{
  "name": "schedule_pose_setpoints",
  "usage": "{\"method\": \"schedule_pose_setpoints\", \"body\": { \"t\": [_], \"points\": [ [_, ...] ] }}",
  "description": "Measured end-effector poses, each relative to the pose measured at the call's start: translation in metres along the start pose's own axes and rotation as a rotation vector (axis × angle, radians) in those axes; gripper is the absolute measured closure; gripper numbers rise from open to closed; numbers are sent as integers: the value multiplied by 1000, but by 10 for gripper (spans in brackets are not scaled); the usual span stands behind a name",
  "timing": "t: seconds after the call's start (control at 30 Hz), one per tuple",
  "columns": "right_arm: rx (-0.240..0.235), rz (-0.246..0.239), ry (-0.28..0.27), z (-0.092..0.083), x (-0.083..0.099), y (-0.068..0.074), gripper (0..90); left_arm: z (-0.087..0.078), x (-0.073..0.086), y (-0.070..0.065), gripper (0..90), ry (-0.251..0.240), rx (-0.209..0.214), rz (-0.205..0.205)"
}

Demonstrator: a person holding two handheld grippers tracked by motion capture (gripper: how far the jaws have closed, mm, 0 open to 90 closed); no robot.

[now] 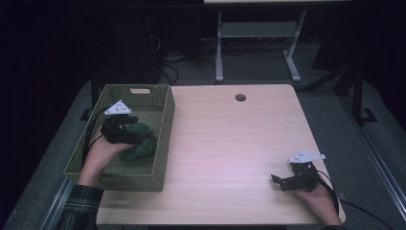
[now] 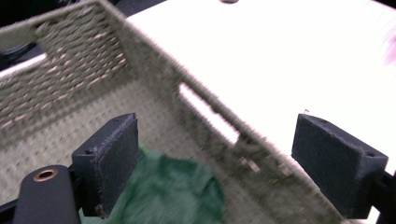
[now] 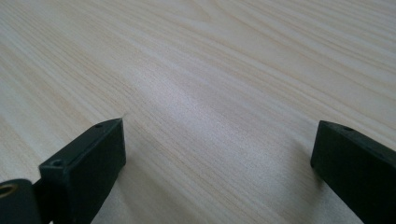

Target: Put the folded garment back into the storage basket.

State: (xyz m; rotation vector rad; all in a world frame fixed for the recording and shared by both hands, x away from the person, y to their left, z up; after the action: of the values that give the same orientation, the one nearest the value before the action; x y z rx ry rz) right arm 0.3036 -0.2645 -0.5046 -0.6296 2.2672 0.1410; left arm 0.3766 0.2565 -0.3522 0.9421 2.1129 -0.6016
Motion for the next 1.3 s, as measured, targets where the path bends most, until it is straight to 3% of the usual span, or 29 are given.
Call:
{"method": "schedule_pose_setpoints", "body": {
  "t": [0.4,0.73,1.07,1.3],
  "points": [
    [0,0,0,0,0,0,29,24,-28,-46,144,-22,72,67],
    [0,-1,0,0,0,0,29,60,-42,-80,144,-43,117,91],
    [1,0,-1,0,0,0,29,93,-45,-111,144,-65,142,107],
    [0,0,0,0,0,0,29,121,-33,-130,144,-28,161,134]
  ]
}}
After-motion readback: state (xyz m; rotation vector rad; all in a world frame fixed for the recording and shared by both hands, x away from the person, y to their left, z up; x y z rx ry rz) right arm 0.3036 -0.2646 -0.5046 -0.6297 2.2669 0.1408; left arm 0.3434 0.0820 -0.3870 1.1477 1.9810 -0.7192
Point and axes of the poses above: each handheld gripper's, and its own axes: z roughly forward along the jaws, x roughly out of its underside, y roughly to its left, the point moved 3 cm from there along z, roughly forward along the jaws, and after that the axes turned 10 degrees about x, right-handed, at the moved point
